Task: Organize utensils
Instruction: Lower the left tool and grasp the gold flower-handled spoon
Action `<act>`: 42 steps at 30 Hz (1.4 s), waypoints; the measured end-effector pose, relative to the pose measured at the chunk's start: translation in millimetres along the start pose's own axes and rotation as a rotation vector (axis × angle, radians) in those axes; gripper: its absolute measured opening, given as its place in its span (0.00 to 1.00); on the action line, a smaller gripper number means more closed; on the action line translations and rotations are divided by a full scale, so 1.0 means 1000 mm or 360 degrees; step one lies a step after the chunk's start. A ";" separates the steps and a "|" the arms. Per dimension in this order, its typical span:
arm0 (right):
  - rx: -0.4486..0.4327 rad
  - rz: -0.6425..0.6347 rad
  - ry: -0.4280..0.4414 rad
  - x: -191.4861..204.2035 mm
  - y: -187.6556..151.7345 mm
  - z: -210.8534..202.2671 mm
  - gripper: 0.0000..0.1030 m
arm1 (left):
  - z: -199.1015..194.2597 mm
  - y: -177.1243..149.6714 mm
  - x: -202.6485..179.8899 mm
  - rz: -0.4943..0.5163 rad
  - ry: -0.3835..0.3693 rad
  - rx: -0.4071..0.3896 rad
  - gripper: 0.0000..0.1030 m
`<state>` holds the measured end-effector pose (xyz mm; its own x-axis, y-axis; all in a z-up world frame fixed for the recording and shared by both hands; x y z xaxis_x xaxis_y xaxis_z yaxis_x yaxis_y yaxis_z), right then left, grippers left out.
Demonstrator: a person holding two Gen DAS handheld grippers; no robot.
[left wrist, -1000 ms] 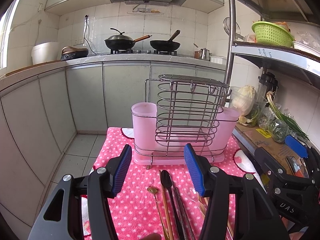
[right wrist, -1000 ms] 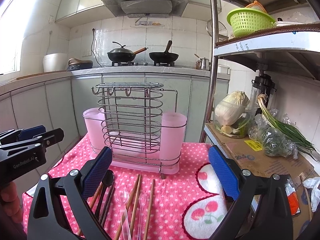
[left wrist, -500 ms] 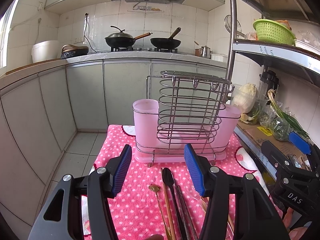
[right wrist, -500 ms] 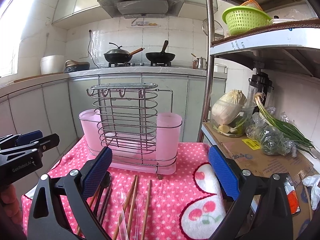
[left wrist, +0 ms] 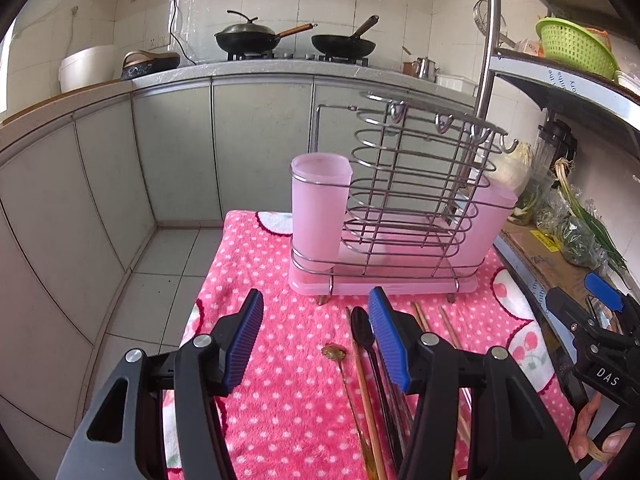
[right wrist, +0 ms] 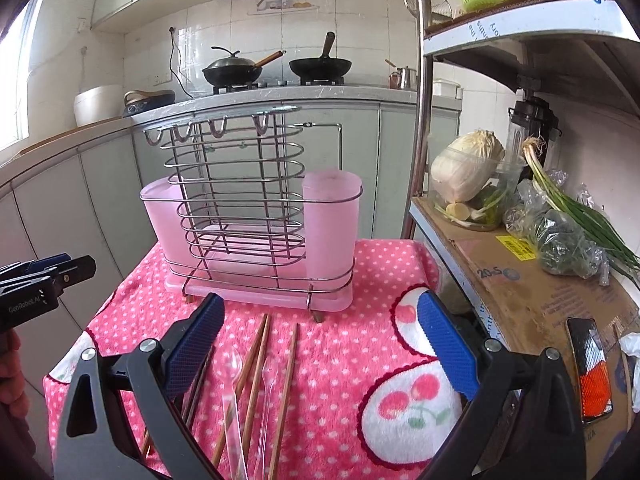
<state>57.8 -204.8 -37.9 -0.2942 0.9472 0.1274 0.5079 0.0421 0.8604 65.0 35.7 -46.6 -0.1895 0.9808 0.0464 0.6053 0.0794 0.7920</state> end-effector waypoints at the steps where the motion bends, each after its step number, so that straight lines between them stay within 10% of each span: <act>1: 0.0028 0.0013 0.0016 -0.002 -0.001 0.004 0.95 | 0.005 -0.001 0.001 0.0010 -0.0012 0.0044 0.53; 10: 0.0242 0.0143 0.0028 -0.022 -0.018 0.036 0.95 | 0.073 -0.032 -0.002 -0.0044 -0.0222 0.0693 0.34; 17: 0.0359 0.0339 0.0157 -0.035 -0.027 0.050 0.94 | 0.103 -0.049 -0.020 -0.0040 -0.0303 0.0953 0.20; 30: 0.0568 0.0599 0.0331 -0.052 -0.040 0.072 0.70 | 0.142 -0.055 -0.040 0.0021 -0.0235 0.1096 0.14; 42: 0.0863 0.0704 0.0471 -0.044 -0.051 0.111 0.68 | 0.141 -0.057 -0.039 0.0051 -0.0292 0.1023 0.03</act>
<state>134.7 -213.6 -141.6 -0.1366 0.7905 0.5971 0.9335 -0.0991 0.3447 146.6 18.4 -179.8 -0.0635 0.9943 -0.0857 0.9594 0.0845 0.2689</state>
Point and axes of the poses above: each gripper's, at about its wrist camera, not at the fingertips, and z roughly the way its jaws point, x to its left, y to its top, the point moved 5 cm from there along z, roughly the way its jaws point, and after that the axes turned 11 degrees about y, right-handed, at the moved point
